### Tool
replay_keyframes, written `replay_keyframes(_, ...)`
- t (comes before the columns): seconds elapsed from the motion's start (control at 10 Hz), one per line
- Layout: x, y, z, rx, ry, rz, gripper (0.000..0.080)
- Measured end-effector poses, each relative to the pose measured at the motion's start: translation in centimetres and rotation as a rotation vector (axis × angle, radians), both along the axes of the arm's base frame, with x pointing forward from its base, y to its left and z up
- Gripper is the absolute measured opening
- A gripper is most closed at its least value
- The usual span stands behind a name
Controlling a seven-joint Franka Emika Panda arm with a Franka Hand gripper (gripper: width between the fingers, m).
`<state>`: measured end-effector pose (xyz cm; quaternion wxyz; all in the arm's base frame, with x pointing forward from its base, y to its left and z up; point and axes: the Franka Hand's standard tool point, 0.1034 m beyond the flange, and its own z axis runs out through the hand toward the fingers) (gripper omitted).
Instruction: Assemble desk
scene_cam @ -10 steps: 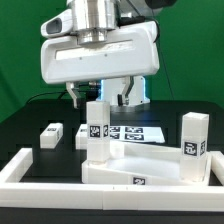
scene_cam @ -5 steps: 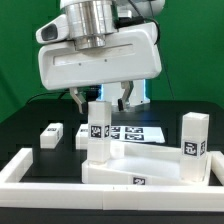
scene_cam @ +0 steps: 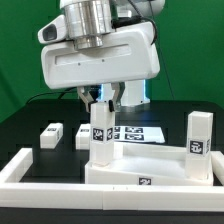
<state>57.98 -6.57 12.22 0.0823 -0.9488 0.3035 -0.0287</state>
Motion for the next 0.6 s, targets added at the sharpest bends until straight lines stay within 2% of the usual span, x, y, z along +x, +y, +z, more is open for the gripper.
replay_keyframes(0.5,2.3,0.6,0.0,0.084,0.076,-0.61,0.0303)
replay_keyframes(0.6,2.7,0.5,-0.1,0.125,0.074,-0.772,0.0303)
